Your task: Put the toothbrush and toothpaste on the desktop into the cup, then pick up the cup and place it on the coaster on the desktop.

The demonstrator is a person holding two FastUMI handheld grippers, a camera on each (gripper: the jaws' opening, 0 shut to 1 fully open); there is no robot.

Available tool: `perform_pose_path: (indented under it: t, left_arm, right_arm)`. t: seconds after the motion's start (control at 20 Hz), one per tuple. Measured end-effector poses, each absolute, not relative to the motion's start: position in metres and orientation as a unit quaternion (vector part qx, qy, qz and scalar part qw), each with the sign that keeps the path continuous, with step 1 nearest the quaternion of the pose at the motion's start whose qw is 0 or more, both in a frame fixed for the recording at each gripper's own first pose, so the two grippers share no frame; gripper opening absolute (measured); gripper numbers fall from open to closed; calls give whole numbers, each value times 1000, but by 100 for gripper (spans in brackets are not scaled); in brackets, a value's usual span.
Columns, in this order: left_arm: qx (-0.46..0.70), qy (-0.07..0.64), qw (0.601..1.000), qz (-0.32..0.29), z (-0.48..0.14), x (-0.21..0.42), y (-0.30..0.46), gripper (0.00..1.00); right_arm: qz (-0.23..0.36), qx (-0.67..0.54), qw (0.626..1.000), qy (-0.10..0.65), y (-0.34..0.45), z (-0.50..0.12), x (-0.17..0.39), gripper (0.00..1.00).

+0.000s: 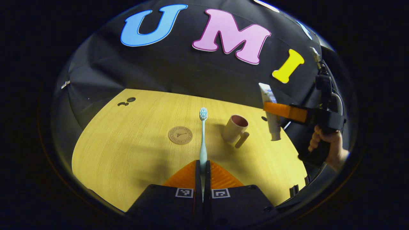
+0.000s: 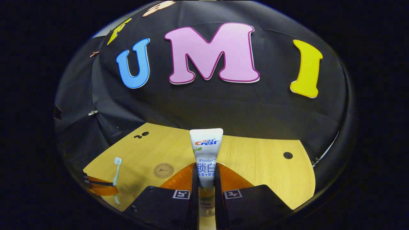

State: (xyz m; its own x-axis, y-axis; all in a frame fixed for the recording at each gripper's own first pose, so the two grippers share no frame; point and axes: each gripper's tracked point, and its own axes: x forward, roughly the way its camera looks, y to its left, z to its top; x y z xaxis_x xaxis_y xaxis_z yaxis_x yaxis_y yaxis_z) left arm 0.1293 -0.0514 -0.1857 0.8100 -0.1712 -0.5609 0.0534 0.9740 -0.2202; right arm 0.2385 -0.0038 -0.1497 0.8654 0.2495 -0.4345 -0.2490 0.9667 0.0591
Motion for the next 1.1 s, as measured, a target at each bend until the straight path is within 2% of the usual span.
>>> perform_pose_path:
  t: [0.2, 0.35, 0.6, 0.75, 0.8, 0.85, 1.1]
  left_arm:
    - [-103, 267, 956, -58, -156, 141, -57, 6]
    - [-98, 228, 968, -47, -131, 153, -59, 6]
    - [-116, 204, 971, -46, -121, 171, -70, 6]
    - [-121, 191, 973, -45, -119, 180, -76, 6]
    - [-120, 190, 973, -45, -119, 182, -78, 2]
    - [-119, 192, 973, -45, -121, 187, -81, 6]
    - [-117, 198, 972, -55, -125, 189, -94, 6]
  right_arm:
    - [129, 18, 971, 201, 2, -155, 274, 23]
    - [120, -13, 977, 175, -5, -165, 305, 23]
    - [120, -14, 982, 146, 0, -188, 341, 23]
    - [130, -22, 981, 140, 6, -204, 352, 23]
    - [132, -17, 980, 145, 7, -210, 353, 23]
    - [132, -14, 980, 149, 8, -216, 353, 23]
    - [136, -8, 979, 152, 10, -230, 349, 23]
